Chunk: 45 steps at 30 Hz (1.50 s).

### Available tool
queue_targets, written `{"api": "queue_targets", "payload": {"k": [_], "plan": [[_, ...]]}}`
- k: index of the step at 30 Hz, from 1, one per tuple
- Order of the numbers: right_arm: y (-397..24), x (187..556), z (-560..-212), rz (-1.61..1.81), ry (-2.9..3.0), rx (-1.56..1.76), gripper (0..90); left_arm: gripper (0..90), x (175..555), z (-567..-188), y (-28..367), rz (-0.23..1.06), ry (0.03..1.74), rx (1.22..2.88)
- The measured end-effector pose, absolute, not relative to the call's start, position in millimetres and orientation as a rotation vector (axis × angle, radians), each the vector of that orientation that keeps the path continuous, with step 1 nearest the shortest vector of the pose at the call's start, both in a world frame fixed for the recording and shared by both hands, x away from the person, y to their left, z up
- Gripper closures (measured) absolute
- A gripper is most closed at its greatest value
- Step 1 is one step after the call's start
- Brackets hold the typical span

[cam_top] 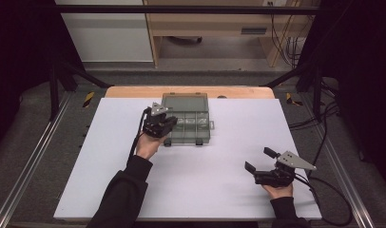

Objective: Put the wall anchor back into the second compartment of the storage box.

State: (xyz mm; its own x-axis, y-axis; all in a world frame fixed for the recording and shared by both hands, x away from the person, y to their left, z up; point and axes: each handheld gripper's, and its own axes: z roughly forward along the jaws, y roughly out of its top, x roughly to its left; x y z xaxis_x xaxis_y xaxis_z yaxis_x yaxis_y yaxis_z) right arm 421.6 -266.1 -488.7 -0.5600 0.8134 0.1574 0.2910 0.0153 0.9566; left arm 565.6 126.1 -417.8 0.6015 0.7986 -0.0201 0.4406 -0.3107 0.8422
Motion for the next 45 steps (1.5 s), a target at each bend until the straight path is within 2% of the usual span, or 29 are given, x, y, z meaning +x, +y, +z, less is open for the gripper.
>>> {"api": "queue_targets", "payload": {"k": [11, 25, 31, 42, 45], "plan": [[-266, 422, -489, 1.571, 1.857, 1.125, 0.2, 83.6, 609, -442, 123, 0.53, 1.04, 1.956], [-266, 422, -489, 1.574, 1.856, 1.124, 0.2, 82.1, 624, -470, 114, 0.518, 1.087, 2.047], [-267, 421, -488, 1.577, 1.856, 1.128, 0.2, 69.1, 615, -456, 119, 0.502, 1.068, 2.002], [-267, 421, -488, 1.576, 1.853, 1.13, 0.2, 18.6, 556, -433, 158, 0.433, 0.953, 1.84], [-267, 421, -488, 1.578, 1.852, 1.13, 0.2, 12.7, 534, -434, 173, 0.437, 0.926, 1.816]]}}
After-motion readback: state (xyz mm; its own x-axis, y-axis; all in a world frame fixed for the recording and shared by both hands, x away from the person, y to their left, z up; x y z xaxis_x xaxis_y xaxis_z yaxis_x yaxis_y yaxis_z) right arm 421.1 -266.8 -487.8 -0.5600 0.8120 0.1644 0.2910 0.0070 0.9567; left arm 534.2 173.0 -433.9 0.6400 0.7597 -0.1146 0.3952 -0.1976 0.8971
